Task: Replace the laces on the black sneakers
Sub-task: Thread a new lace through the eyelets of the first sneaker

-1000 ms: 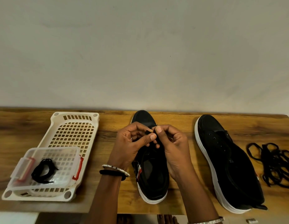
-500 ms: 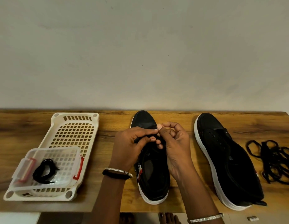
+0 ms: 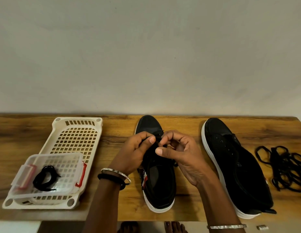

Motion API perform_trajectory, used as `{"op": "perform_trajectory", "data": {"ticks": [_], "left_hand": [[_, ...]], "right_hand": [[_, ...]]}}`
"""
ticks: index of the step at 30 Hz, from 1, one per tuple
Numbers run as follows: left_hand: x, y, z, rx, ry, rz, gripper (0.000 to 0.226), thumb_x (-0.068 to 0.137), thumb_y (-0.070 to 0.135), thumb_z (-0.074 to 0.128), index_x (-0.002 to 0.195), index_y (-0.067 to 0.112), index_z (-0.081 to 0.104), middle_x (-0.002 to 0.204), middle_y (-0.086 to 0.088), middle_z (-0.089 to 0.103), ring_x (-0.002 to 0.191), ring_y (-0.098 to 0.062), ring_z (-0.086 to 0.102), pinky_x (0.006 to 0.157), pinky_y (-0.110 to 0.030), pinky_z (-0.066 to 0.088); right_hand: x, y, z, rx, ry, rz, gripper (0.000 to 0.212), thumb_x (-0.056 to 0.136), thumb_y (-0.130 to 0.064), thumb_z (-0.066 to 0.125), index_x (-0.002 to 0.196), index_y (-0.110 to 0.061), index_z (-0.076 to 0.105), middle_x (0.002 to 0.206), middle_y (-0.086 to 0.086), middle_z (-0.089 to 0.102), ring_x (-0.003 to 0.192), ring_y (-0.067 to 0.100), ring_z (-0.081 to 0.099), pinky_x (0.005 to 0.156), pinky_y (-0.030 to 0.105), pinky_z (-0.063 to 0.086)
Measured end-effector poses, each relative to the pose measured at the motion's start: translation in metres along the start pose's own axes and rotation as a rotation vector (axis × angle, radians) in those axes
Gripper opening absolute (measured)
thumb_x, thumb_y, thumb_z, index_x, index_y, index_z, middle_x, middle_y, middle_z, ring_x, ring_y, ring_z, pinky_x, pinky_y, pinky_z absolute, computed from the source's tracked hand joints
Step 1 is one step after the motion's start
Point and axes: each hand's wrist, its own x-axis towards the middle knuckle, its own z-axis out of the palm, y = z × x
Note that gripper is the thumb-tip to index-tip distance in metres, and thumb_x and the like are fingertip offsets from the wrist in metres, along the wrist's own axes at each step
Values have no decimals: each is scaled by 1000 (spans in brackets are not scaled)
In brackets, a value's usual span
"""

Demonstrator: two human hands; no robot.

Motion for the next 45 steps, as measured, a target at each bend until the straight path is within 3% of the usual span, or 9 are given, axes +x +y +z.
{"op": "perform_trajectory", "data": {"ticks": [4,9,16,21,25,29,33,39,45], "left_hand": [[-5,13,-1,-278,33,-109,24,102,13,47,97,0,66,69,7,69,60,0,62,53,-10,45],[-3,9,-1,-377,95,-202,34,85,34,67,89,0,72,78,-14,56,60,-9,48,49,-14,40],[-3,8,-3,-392,154,-239,47,71,48,74,87,4,76,81,-16,59,62,-14,42,52,-22,29],[-6,0,-6,-445,227,-317,36,75,48,68,92,18,80,91,-3,75,74,-8,59,54,-23,30],[-10,-7,-11,-499,209,-375,38,81,42,64,100,11,74,96,-2,75,71,-9,59,48,-18,33],[-12,-7,-7,-675,196,-411,33,84,38,60,99,9,65,111,-10,74,64,-9,60,40,-16,31],[-11,-11,-3,-704,222,-396,27,84,38,61,94,14,66,107,-10,75,78,-12,67,61,-24,43],[-7,-12,3,-647,327,-167,28,90,39,55,89,14,66,73,-3,66,82,-15,67,78,-30,53],[1,-12,12,-689,398,-131,30,92,41,54,81,15,63,57,2,40,57,-12,46,62,-26,37]], "right_hand": [[-1,-1,-1,-179,45,11,30,63,-16,95,83,-18,73,99,4,59,92,22,59,88,49,54],[-4,-7,6,-358,94,-72,32,64,-40,90,77,-16,74,94,8,63,89,25,62,78,43,55],[-3,-7,6,-400,71,-134,16,89,-33,73,81,-18,73,91,5,63,89,17,61,77,28,50],[-6,-6,-1,-182,48,-24,25,90,-30,64,72,-13,65,96,1,61,91,12,57,80,26,43],[-9,-3,-9,197,227,108,18,82,-15,67,65,-11,66,90,3,68,93,19,57,81,35,42],[-13,2,-11,559,251,216,25,83,-13,59,58,-15,60,107,14,73,96,20,61,81,33,42],[-13,6,-5,747,203,215,33,96,-16,49,65,-13,58,104,18,72,120,29,62,104,41,41],[-12,7,4,745,167,186,25,99,-19,48,76,-13,56,72,6,55,83,24,64,96,41,51],[-5,12,9,732,270,176,24,101,-19,48,77,-14,45,65,4,43,63,19,50,102,44,43]]}}
